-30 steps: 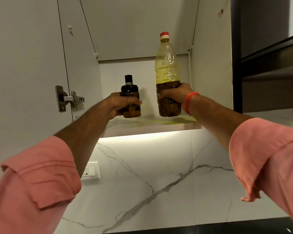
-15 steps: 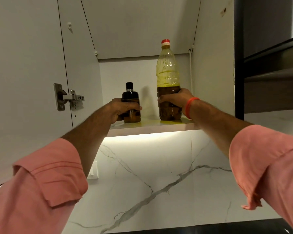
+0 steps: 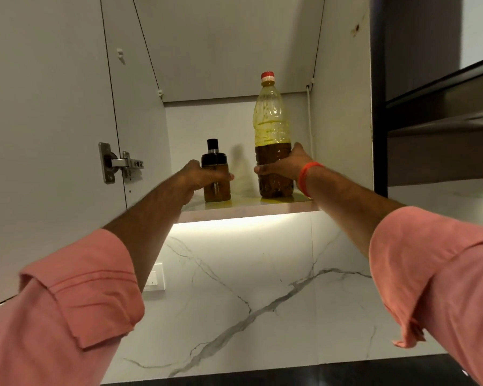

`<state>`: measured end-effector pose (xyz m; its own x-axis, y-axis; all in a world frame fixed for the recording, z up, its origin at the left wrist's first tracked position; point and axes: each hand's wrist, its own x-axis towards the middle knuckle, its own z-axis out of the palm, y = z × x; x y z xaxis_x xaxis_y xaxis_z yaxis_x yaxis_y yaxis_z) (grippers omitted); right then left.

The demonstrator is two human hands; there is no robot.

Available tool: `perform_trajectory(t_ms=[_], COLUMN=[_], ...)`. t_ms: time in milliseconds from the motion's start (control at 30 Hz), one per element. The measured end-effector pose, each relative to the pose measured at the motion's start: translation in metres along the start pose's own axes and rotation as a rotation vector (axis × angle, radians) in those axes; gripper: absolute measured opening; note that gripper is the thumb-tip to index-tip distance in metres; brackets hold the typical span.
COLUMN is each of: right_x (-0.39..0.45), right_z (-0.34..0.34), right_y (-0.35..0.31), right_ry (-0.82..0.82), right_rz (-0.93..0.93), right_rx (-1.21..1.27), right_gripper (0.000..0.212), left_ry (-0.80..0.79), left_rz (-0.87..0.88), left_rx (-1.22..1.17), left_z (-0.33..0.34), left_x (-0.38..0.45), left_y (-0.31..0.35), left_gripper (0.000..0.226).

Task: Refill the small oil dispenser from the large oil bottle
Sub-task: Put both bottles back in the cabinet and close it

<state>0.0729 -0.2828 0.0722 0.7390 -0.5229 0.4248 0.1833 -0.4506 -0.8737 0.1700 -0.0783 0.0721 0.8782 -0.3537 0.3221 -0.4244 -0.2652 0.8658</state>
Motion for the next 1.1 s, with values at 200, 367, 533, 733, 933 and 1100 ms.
perform_trajectory(t_ms=[200, 367, 533, 733, 933, 1100], right_x=[-0.019, -0.042, -0.078, -0.132, -0.188, -0.239], right_z=[-0.01, -0.016, -0.023, -0.043, -0.052, -0.051], right_y=[0.002, 0.012, 0.014, 0.005, -0.017, -0.033], right_ry=[0.134, 0.2, 0.224, 0.253, 0.273, 0.253], right_rz=[-0.149, -0.302, -0.434, -0.532, -0.499, -0.473], right_rx=[-0.211, -0.452, -0.603, -0.764, -0.769, -0.791], right_gripper=[0.136, 0.12, 0.107, 0.104, 0.101, 0.1], left_ry=[0.247, 0.351, 0.408, 0.433, 0.448, 0.452], left_rz=[0.221, 0.33, 0.409, 0.483, 0.507, 0.53], left_rx=[0.327, 0.497, 0.639, 0.779, 0.896, 0.882], left_z=[0.004, 0.01, 0.016, 0.013, -0.015, -0.037], left_x=[-0.035, -0.068, -0.108, -0.157, -0.211, -0.255], left_y=[0.002, -0.01, -0.017, -0.009, 0.002, 0.008], left_gripper=[0.123, 0.115, 0.109, 0.103, 0.099, 0.096])
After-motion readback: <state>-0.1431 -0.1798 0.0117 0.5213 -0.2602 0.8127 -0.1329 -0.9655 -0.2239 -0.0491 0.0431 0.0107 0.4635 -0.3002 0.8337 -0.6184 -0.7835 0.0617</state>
